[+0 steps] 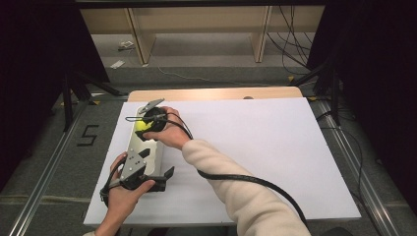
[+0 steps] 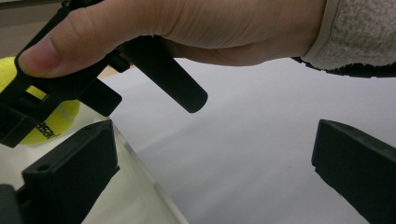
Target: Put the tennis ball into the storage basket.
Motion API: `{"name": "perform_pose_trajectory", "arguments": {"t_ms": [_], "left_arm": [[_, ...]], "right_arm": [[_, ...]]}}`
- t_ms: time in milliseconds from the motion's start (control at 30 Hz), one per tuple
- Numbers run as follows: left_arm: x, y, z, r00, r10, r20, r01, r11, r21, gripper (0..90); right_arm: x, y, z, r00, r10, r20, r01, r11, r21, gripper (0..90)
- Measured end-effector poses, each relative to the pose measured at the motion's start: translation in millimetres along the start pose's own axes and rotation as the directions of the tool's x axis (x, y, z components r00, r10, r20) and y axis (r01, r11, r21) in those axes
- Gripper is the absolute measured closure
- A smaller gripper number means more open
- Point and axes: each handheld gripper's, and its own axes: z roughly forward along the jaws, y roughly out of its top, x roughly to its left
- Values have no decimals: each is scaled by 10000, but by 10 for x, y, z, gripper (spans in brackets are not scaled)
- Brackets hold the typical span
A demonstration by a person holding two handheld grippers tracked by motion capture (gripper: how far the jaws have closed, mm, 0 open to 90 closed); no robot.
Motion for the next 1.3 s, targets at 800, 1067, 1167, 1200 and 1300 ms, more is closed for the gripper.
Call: {"name": "perform_pose_trajectory", "arguments": {"t_ms": [800, 1067, 1167, 1200, 1300], "left_arm": [[0, 0, 0, 10000, 16, 11, -16, 10000, 4, 0], [3, -1, -3, 10000, 6, 7, -6, 10000, 2, 0], [1, -1, -2, 10000, 8, 8, -8, 10000, 2, 0], [2, 0, -2, 10000, 8, 3, -8, 10000, 0, 0], [2, -2, -1, 10000, -3, 6, 3, 10000, 4, 0]], "right_arm": [[9, -43, 33, 9999, -126, 17, 126, 9999, 95, 254], [20, -47, 43, 9999, -118, 12, 118, 9999, 114, 252], [16, -47, 40, 9998, -186, 15, 186, 9998, 106, 250], [16, -48, 39, 9998, -194, 10, 194, 9997, 117, 250], [13, -49, 37, 9998, -178, 18, 177, 9997, 149, 250]]}}
